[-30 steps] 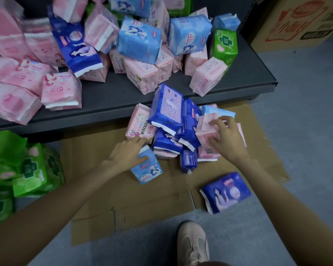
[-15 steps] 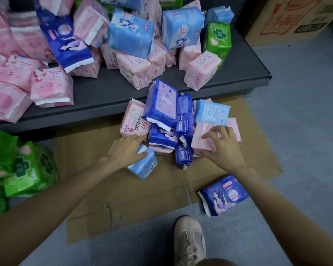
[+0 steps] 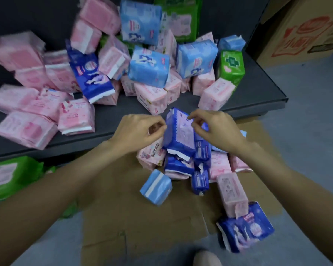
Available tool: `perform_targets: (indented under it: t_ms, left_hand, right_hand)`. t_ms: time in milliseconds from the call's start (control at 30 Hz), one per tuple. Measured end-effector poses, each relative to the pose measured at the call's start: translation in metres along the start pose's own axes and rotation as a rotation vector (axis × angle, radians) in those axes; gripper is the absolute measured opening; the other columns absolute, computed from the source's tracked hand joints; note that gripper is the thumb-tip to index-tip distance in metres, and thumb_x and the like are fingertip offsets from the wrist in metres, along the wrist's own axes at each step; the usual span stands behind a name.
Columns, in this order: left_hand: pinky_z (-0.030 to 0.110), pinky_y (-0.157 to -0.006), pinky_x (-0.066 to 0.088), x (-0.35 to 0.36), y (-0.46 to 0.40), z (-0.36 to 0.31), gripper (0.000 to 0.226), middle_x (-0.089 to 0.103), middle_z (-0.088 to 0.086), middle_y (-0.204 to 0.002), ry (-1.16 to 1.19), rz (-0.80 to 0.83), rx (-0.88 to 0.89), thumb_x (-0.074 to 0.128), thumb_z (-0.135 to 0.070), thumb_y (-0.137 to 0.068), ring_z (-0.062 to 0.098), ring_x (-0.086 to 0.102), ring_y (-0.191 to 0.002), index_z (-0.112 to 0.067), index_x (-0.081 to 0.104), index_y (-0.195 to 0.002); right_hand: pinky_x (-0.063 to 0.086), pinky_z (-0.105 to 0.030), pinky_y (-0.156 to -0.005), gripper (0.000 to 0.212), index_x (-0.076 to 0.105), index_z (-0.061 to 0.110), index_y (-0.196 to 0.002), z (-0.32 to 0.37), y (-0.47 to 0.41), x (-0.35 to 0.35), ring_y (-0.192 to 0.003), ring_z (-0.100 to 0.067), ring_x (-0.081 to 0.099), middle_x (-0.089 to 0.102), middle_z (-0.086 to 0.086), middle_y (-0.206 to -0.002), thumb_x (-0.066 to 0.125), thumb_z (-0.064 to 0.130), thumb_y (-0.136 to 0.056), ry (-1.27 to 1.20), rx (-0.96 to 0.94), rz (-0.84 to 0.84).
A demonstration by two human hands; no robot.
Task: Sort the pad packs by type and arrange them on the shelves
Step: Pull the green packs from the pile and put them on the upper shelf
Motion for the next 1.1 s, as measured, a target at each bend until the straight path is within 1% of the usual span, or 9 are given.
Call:
perform_targets:
  t_ms: [200,300,400,467,600,700,833,1000,1100]
  left_hand:
    - [0.03,-0.086,0.046,-0.056,-0.072,0.016,0.035,0.065,-0.009,-0.113,-0.062,0.455,-0.001,0.055,-0.038,-0.09,0.013,0.057,-0.105,-0.027,0.06,-0.122]
    - [0.028,-0.088,0.046,-0.115,-0.104,0.02,0.037,0.063,-0.014,-0.119,-0.148,0.536,-0.069,0.058,-0.04,-0.09,0.007,0.057,-0.108,-0.032,0.056,-0.126]
    - [0.01,-0.076,0.04,-0.2,-0.136,-0.012,0.032,0.065,-0.013,-0.114,-0.184,0.35,-0.005,0.057,-0.039,-0.092,-0.002,0.054,-0.092,-0.029,0.061,-0.122]
    - [0.02,-0.075,0.046,-0.268,-0.153,-0.049,0.03,0.068,-0.011,-0.106,-0.245,0.064,0.141,0.051,-0.04,-0.092,0.003,0.058,-0.087,-0.027,0.065,-0.115]
    - [0.032,-0.077,0.048,-0.371,-0.169,-0.11,0.023,0.069,-0.003,-0.09,-0.36,-0.363,0.426,0.052,-0.026,-0.094,0.018,0.061,-0.09,-0.015,0.071,-0.102]
    - [0.033,-0.078,0.043,-0.428,-0.191,-0.123,0.02,0.069,-0.001,-0.09,-0.427,-0.57,0.416,0.053,-0.021,-0.092,0.02,0.057,-0.094,-0.012,0.071,-0.096]
    - [0.033,-0.079,0.037,-0.458,-0.243,-0.084,0.024,0.069,-0.001,-0.094,-0.488,-0.594,0.161,0.048,-0.029,-0.091,0.022,0.055,-0.098,-0.016,0.068,-0.098]
    - [0.034,-0.09,0.038,-0.443,-0.292,-0.057,0.027,0.065,-0.005,-0.111,-0.404,-0.383,0.068,0.049,-0.035,-0.094,0.019,0.052,-0.109,-0.021,0.063,-0.112]
    - [0.035,-0.091,0.037,-0.434,-0.297,-0.052,0.043,0.063,-0.002,-0.115,-0.532,-0.319,0.106,0.037,-0.048,-0.09,0.021,0.052,-0.112,-0.021,0.06,-0.115]
  right_hand:
    - [0.041,-0.029,-0.06,0.024,0.067,0.02,-0.1,0.06,-0.079,-0.078,-0.08,-0.025,0.066,0.07,0.004,-0.086,0.05,0.03,-0.087,0.071,-0.146,-0.074]
    - [0.038,-0.029,-0.064,0.023,0.062,0.025,-0.112,0.09,-0.117,-0.136,-0.092,-0.021,0.063,0.068,0.006,-0.097,0.053,0.034,-0.092,0.163,-0.187,-0.011]
    - [0.042,-0.031,-0.075,0.03,0.055,0.035,-0.12,0.12,-0.145,-0.19,-0.102,-0.019,0.06,0.065,0.012,-0.108,0.051,0.044,-0.092,0.32,-0.192,0.137]
    - [0.041,-0.03,-0.077,0.028,0.056,0.037,-0.117,0.141,-0.159,-0.233,-0.1,-0.015,0.06,0.065,0.015,-0.104,0.052,0.046,-0.09,0.327,-0.197,0.13]
    - [0.052,-0.034,-0.077,0.018,0.064,0.032,-0.102,0.18,-0.182,-0.339,-0.083,-0.009,0.065,0.069,0.012,-0.087,0.056,0.04,-0.088,0.145,-0.257,-0.194]
    - [0.054,-0.039,-0.071,0.014,0.066,0.024,-0.096,0.193,-0.189,-0.405,-0.076,-0.01,0.064,0.069,0.009,-0.083,0.056,0.03,-0.088,0.007,-0.322,-0.486]
    - [0.047,-0.037,-0.069,0.016,0.066,0.014,-0.098,0.188,-0.203,-0.452,-0.087,-0.02,0.058,0.067,0.0,-0.089,0.055,0.018,-0.088,0.192,-0.301,-0.747]
    - [0.043,-0.046,-0.078,0.032,0.06,0.009,-0.116,0.15,-0.243,-0.471,-0.097,-0.037,0.053,0.06,-0.014,-0.112,0.059,0.016,-0.085,0.529,-0.262,-0.711]
    - [0.043,-0.045,-0.076,0.035,0.06,0.006,-0.113,0.13,-0.268,-0.476,-0.093,-0.039,0.054,0.061,-0.017,-0.108,0.064,0.018,-0.081,0.729,-0.251,-0.662]
Point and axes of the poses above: each hand's wrist, its own y-axis away from the middle knuckle, its own x-axis out of the palm, z = x × y, the point moved 10 cm from there along -y, towards the middle knuckle
